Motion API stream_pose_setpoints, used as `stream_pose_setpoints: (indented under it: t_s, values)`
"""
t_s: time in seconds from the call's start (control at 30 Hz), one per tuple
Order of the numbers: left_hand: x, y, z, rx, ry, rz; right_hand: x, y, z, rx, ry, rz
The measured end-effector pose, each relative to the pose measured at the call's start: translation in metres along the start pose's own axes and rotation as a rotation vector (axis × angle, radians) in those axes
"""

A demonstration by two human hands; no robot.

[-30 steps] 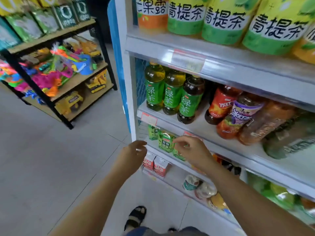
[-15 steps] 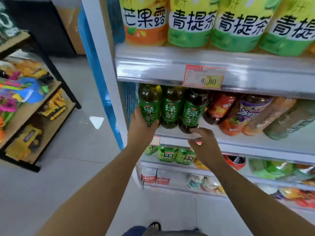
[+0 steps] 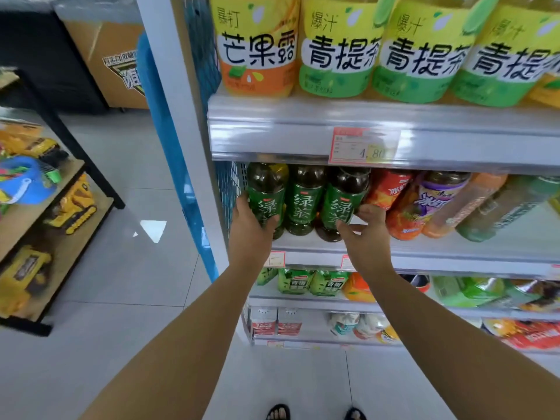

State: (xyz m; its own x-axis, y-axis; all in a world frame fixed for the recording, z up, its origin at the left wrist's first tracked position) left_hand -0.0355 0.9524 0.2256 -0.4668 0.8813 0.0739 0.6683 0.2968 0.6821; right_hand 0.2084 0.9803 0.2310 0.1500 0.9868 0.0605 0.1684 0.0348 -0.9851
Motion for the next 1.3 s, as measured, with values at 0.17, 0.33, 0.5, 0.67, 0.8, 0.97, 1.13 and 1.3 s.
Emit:
stream_pose_setpoints:
  t_s: [0.17, 0.33, 0.5, 0.67, 0.8, 0.97, 1.13, 1.3]
  values:
    - [0.002, -0.001, 0.001, -0.003, -0.011, -0.013, 0.008, 0.002, 0.006, -0.067, -0.023, -0.002]
    - [0.002, -0.003, 0.0, 0.008, -0.009, -0.039, -0.01, -0.006, -0.001, 0.008, 0.15, -0.019]
    - [0.003, -0.003, -0.003, 0.016, -0.015, -0.031, -0.026, -0.007, 0.069, 0.019, -0.085, 0.008]
    - [0.004, -0.004, -0.004, 0.033, -0.022, -0.028, -0.008, 0.001, 0.092, 0.063, 0.041, 0.145]
    - [0.008, -0.005, -0.002, 0.041, -0.051, -0.012, -0.006, 0.004, 0.089, 0.023, 0.202, 0.22]
    - [0.014, -0.002, -0.002, 0.014, -0.061, -0.014, -0.004, 0.003, 0.092, 0.013, 0.205, 0.2]
    - [0.027, 0.003, -0.001, -0.011, -0.079, -0.027, -0.003, 0.006, 0.091, -0.012, 0.202, 0.174]
    - [0.028, 0.005, 0.001, -0.037, -0.085, -0.017, -0.001, 0.007, 0.092, -0.043, 0.215, 0.164]
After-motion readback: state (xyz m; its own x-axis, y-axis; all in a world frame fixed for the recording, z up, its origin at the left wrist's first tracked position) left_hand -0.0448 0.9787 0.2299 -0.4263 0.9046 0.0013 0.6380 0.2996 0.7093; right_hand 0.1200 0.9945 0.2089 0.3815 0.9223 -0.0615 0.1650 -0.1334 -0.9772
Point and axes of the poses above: each hand's wrist, its own x-axis towards the middle knuckle, its own z-axis out of the palm, y = z × x, the point moved 10 cm from there along x, towards the middle knuckle, and after that the axes turned 14 degrees about x, right-handed, at the moved point
